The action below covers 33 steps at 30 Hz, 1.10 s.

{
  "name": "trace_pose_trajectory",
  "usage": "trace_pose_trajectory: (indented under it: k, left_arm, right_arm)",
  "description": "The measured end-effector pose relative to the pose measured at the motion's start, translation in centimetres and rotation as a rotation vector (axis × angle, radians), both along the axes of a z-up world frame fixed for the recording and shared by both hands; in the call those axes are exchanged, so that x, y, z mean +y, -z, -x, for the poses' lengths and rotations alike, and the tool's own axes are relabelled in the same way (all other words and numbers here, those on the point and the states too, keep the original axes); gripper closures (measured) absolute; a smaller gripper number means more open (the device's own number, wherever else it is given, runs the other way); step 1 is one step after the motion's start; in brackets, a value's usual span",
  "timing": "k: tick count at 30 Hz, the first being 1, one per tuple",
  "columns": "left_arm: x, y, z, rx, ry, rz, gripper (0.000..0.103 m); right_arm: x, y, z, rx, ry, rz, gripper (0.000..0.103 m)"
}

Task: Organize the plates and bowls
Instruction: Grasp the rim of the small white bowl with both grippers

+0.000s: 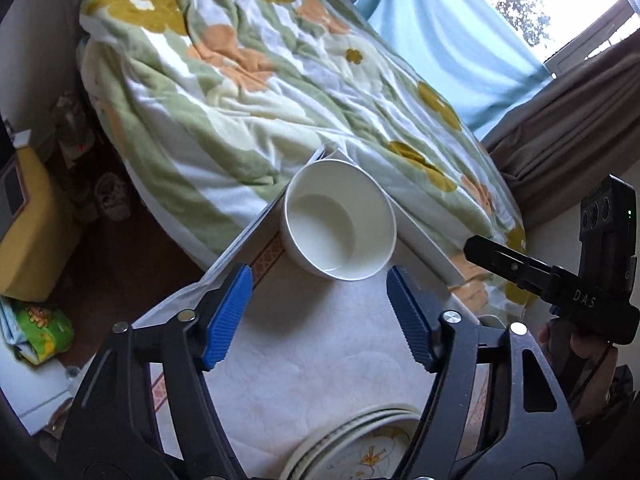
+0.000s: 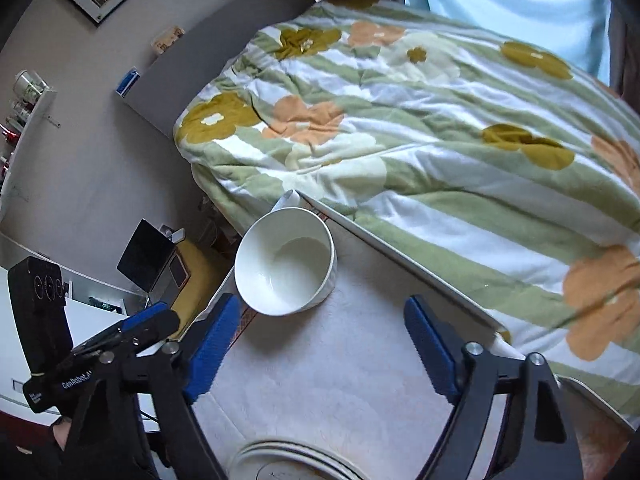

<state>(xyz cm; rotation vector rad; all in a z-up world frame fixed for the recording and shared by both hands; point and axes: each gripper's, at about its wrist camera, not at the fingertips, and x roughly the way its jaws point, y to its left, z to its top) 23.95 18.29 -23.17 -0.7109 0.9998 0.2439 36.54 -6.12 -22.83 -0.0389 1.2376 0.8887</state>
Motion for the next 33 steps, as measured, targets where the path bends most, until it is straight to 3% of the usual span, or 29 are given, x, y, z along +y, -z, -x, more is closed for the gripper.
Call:
trace_pose_trajectory:
  k: [4,9,11,14,25,33]
  left_arm:
    - [1.1,4.0,-2.9,0.049,0.012,0.029,0.054]
    - [2.1,6.6,-4.9,0.077,0.026,0.053,0.067]
    - [2.3,7.3,-5.4,0.085,0.034,0.063,0.081]
    - [2.3,7.7,-5.5,0.079,0.046,0.071,0.083]
    - [1.0,5.5,-4.9,0.071,0.1,-0.04,0.084]
    - [-1.5,-0.7,-2.7,-0.016,0.138,-0.13,0.084]
  right_arm:
    - [3.5,4.3,-1.7,0.074,-0.013,0.036,0.044]
    - [5.6,7.3,-2.8,0.119,-0.027,0.065,0.063]
    - [5.9,8.1,-3.0,0.133,-0.033,0.075,0.071]
    - [6.2,9.0,-3.2,0.15,-0.044,0.082,0.085]
    - [6.0,8.3,-2.6,0.129,-0.035,0.043,0.087]
    - [3.4,4.2,-0.5,0.079,0.004,-0.035,0.087]
